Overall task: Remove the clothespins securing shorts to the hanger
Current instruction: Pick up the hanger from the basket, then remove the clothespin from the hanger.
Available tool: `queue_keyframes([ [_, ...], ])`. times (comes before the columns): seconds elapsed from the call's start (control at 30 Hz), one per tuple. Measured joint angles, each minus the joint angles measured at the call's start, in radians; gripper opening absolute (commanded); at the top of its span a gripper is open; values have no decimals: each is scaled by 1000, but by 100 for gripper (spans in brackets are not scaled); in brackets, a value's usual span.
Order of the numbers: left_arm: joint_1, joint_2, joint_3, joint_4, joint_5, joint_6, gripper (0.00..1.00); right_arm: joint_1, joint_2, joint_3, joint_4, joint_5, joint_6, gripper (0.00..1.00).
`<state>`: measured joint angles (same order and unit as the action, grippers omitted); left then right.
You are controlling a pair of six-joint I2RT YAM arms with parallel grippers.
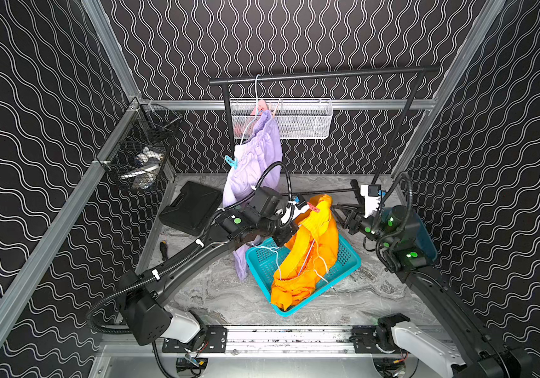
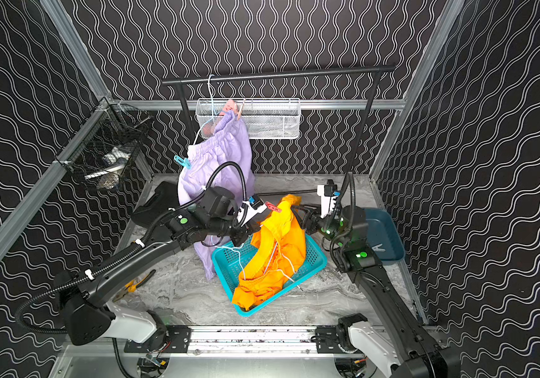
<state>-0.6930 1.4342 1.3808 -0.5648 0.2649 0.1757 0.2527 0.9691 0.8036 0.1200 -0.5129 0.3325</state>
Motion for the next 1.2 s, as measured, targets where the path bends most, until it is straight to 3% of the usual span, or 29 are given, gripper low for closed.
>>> queue_keyframes([
  [0.27, 0, -42, -47, 12, 10, 35, 0, 0, 153, 317, -298, -126, -129, 60],
  [0.67, -3, -79, -100, 56, 18, 69, 0, -1, 437, 798, -772, -279, -371, 66],
  [0.93, -4, -134, -159, 100, 52, 132, 0, 5, 491, 858, -983, -369, -512, 67],
  [1.2, -4, -140, -169, 113, 121, 203, 0, 87, 546, 892, -1035, -431, -584, 67],
])
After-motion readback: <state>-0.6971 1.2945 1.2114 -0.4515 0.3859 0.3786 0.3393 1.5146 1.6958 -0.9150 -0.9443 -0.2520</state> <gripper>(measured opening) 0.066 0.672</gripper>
